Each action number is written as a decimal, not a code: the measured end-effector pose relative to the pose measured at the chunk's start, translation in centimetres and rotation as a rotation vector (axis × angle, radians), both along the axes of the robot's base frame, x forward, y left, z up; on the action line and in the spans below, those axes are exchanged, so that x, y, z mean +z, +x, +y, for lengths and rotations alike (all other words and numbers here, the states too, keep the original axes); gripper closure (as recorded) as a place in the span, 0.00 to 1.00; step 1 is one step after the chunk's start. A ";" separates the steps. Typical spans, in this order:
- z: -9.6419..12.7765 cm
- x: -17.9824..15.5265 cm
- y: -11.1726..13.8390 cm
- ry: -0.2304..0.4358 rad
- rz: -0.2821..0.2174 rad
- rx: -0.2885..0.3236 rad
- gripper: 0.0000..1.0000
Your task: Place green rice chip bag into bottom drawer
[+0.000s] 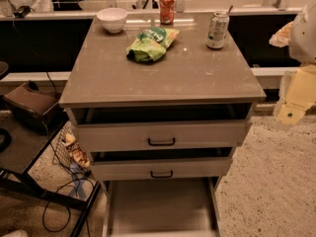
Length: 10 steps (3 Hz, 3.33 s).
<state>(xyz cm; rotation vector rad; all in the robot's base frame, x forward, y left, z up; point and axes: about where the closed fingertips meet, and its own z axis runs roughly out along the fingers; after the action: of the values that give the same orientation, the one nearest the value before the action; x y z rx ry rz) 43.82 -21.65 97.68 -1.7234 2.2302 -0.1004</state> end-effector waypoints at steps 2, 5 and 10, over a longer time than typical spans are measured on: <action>2.0 0.7 2.4 0.121 -0.035 -0.055 0.00; 8.0 6.6 13.7 0.547 -0.176 -0.451 0.00; 11.1 -0.8 29.8 0.567 0.071 -0.818 0.00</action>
Offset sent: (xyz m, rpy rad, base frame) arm 0.0810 0.0576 0.0236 0.3960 -0.0912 -0.1813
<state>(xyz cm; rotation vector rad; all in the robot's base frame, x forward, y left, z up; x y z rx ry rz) 73.60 -10.55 96.88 -0.4894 2.5329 0.3768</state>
